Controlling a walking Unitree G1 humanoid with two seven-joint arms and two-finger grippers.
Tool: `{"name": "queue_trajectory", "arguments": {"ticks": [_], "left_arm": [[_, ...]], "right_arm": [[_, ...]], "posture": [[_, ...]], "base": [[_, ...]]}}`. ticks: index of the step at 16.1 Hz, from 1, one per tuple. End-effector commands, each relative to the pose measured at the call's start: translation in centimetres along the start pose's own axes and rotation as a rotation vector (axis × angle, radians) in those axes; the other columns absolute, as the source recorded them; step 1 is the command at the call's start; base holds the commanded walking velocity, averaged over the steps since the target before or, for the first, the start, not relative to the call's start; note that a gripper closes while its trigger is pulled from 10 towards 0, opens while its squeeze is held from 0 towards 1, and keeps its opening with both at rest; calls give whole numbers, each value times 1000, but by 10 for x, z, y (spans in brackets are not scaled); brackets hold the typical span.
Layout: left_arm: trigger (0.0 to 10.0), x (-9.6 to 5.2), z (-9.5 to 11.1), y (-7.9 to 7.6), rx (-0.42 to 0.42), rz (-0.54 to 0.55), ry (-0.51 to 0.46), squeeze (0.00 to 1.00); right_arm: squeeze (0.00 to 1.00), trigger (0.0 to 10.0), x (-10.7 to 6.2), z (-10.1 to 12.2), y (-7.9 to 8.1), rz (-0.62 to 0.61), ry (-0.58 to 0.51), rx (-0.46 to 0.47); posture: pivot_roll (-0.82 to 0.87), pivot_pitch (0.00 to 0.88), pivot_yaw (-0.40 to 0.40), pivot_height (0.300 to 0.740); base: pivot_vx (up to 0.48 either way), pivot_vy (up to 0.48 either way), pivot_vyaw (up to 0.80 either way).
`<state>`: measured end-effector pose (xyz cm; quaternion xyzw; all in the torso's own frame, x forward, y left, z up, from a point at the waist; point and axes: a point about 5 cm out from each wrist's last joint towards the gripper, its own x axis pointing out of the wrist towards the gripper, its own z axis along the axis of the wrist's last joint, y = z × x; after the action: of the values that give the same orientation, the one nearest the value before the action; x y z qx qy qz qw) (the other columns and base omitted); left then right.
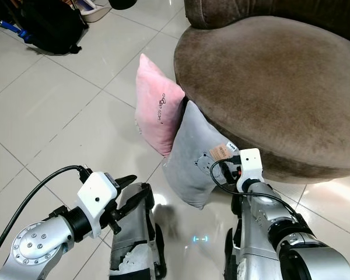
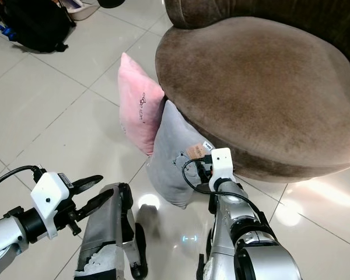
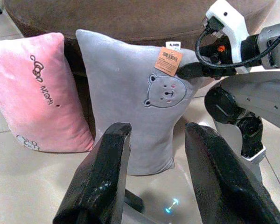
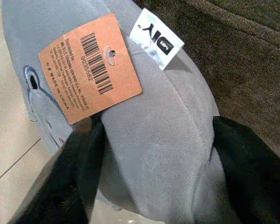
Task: Move the pillow to the sofa from floor
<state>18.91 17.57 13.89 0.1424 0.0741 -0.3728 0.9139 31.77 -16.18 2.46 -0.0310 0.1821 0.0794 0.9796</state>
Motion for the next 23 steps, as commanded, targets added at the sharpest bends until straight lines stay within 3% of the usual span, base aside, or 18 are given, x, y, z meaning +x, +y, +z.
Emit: {"name": "queue_trajectory", "arguments": {"ticks": [1, 15, 23], "left_arm": [[10000, -2, -1, -2, 9, -20, 20, 0], [10000, -1, -6, -4, 5, -4, 8, 0], [10000, 15, -7, 1, 11, 13, -21, 0]], "right_arm": [[0, 0, -2, -9, 5, 18, 27, 24], [0, 0, -2, -9, 13, 65, 14, 18], [0, 0, 2, 1, 15, 104, 1, -2]], "posture": [[249, 299, 129, 530], [169, 248, 99, 530], [147, 221, 78, 530]], "base": [[0, 0, 0], [0, 0, 0], [0, 0, 0]]}}
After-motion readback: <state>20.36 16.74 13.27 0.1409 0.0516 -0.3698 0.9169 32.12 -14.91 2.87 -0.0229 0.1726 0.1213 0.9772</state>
